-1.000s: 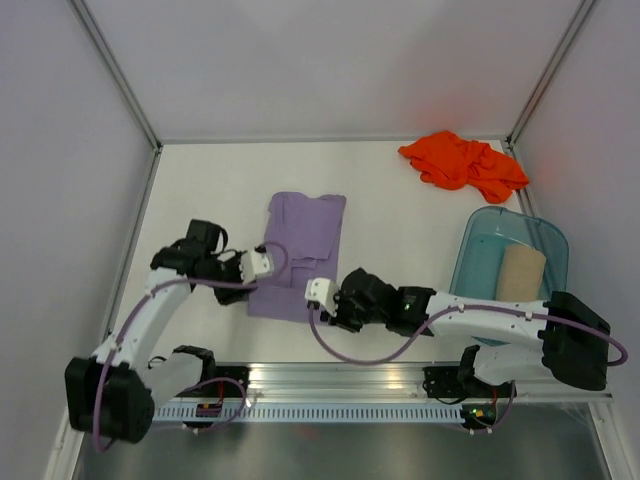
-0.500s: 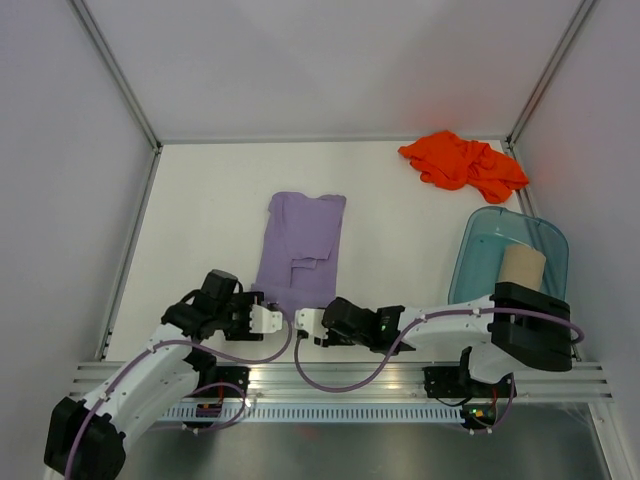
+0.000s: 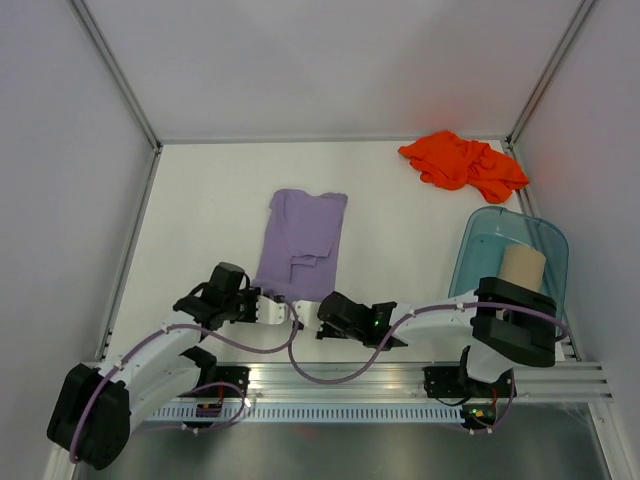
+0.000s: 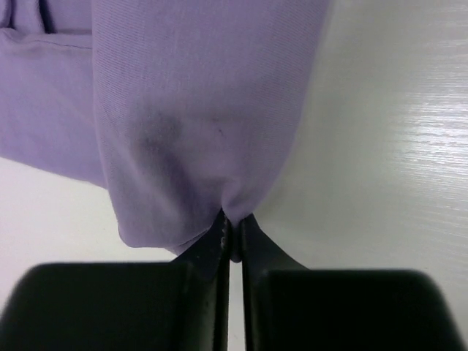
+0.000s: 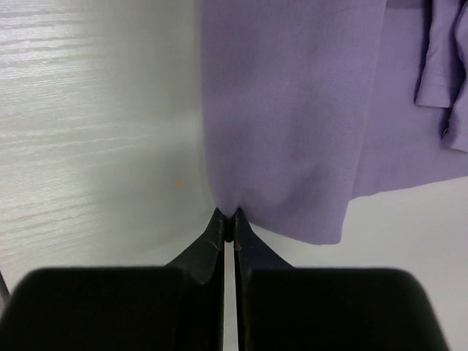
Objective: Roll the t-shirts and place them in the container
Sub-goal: Roll the tshirt
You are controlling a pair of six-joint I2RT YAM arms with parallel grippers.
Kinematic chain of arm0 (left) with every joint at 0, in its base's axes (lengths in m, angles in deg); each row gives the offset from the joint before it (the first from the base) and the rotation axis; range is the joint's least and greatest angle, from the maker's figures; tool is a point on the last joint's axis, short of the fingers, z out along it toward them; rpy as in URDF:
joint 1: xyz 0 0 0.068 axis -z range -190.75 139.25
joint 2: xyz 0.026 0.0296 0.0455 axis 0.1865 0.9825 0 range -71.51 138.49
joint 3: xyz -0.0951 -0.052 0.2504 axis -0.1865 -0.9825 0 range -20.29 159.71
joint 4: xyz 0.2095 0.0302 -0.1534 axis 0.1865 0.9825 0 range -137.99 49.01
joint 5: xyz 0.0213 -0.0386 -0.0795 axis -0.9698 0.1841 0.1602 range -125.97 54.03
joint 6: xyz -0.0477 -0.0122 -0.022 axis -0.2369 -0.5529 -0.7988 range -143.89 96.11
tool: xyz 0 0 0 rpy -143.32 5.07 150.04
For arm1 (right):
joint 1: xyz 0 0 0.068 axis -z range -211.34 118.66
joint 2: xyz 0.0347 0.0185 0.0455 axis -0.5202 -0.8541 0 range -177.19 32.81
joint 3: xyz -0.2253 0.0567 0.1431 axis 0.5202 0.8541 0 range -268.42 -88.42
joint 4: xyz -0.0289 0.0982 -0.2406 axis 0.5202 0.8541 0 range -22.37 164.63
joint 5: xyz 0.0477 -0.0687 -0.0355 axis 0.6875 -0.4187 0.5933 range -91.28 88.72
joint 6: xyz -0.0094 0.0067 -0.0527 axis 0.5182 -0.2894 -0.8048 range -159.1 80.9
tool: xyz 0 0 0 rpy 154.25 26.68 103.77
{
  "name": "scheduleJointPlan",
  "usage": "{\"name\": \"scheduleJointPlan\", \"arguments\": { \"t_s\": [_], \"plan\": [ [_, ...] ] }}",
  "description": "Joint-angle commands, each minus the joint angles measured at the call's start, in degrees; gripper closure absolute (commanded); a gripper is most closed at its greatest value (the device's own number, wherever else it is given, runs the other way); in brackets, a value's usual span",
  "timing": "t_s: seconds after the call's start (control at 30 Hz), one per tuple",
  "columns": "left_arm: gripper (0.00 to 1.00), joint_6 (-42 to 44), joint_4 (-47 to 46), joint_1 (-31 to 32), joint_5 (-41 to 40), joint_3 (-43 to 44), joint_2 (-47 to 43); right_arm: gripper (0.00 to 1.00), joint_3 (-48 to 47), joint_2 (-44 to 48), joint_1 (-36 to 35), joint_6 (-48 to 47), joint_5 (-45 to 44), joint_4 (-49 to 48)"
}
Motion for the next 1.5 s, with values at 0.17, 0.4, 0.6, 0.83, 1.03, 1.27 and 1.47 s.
{"name": "scheduleJointPlan", "arguments": {
  "t_s": [0.17, 0.4, 0.6, 0.83, 1.03, 1.27, 1.47],
  "plan": [
    [0.98, -5.45, 20.56, -3.80, 8.08, 14.46, 11.32, 1.00, -4.78, 4.41, 7.83, 3.59, 17.83, 8.52],
    [0.98, 2.44, 48.12, -8.46, 20.25, 25.82, 22.48, 1.00, -7.68, 7.49, 12.67, 3.52, 41.05, 19.42],
    [0.98, 5.28, 53.96, -12.06, 24.83, 33.03, 31.08, 1.00, -12.95, 2.31, 19.53, 0.95, 54.96, 25.33],
    [0.97, 0.01, 46.23, -17.87, 22.03, 35.50, 36.20, 1.00, -18.31, -5.34, 27.25, 6.14, 52.94, 17.86],
    [0.95, -4.65, 42.96, -23.40, 22.10, 41.80, 43.66, 1.00, -23.67, -12.55, 30.43, 9.21, 51.19, 18.38],
    [0.81, -8.61, 40.94, -25.08, 22.37, 45.52, 53.86, 0.77, -25.87, -15.19, 32.10, 14.13, 43.29, 15.74],
    [0.81, -10.02, 40.93, -24.99, 22.81, 45.69, 54.75, 0.48, -19.57, -2.40, 30.35, 7.57, 30.11, 11.61]
  ]
}}
